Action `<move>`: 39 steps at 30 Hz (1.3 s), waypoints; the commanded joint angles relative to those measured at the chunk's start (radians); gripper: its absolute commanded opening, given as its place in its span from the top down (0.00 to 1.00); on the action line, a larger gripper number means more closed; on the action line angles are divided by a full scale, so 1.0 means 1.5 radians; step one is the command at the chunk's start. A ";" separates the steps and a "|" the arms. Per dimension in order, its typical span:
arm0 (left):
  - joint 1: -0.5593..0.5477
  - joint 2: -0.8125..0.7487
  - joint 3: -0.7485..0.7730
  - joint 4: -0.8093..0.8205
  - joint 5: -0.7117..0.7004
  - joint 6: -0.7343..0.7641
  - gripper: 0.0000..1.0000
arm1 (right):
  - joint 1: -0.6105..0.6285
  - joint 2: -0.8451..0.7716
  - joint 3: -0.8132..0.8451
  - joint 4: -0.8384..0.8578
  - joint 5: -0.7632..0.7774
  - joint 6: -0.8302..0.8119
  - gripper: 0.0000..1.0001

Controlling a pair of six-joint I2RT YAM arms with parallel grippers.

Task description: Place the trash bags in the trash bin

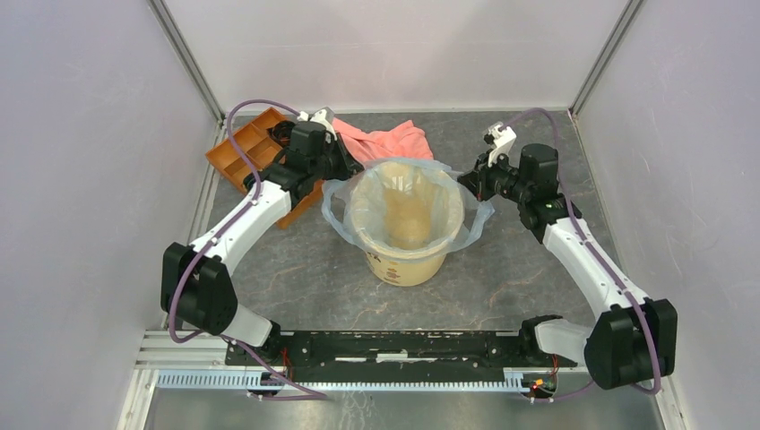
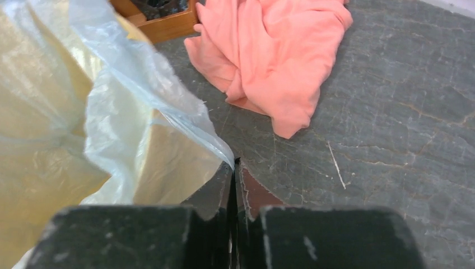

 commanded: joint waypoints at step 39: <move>0.003 -0.315 -0.146 -0.203 -0.138 0.064 0.05 | -0.002 -0.120 -0.041 -0.161 0.215 0.028 0.23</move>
